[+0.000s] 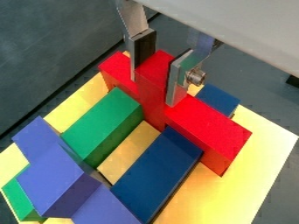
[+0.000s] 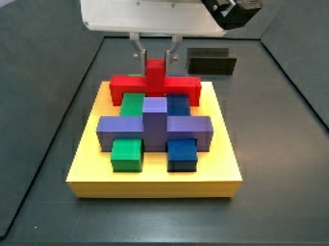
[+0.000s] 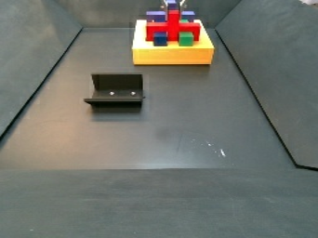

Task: Pick up the red object. Move up. Move to above the board. Insert the red object.
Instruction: Insert the red object.

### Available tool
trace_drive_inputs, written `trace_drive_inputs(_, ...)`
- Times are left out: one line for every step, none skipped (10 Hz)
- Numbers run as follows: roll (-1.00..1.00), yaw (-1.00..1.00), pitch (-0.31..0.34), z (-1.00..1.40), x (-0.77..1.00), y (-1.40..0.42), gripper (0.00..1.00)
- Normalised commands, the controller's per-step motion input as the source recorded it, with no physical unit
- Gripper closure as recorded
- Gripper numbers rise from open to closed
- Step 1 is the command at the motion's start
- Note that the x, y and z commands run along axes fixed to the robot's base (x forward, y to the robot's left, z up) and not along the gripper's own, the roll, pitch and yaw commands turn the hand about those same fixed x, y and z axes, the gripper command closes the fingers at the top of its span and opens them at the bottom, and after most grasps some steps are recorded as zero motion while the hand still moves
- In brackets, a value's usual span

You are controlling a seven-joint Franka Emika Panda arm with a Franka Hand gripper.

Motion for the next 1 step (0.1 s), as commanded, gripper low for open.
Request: trace_drive_inputs(0.0, 0.0, 0.0, 0.0, 0.0, 0.0, 1.0)
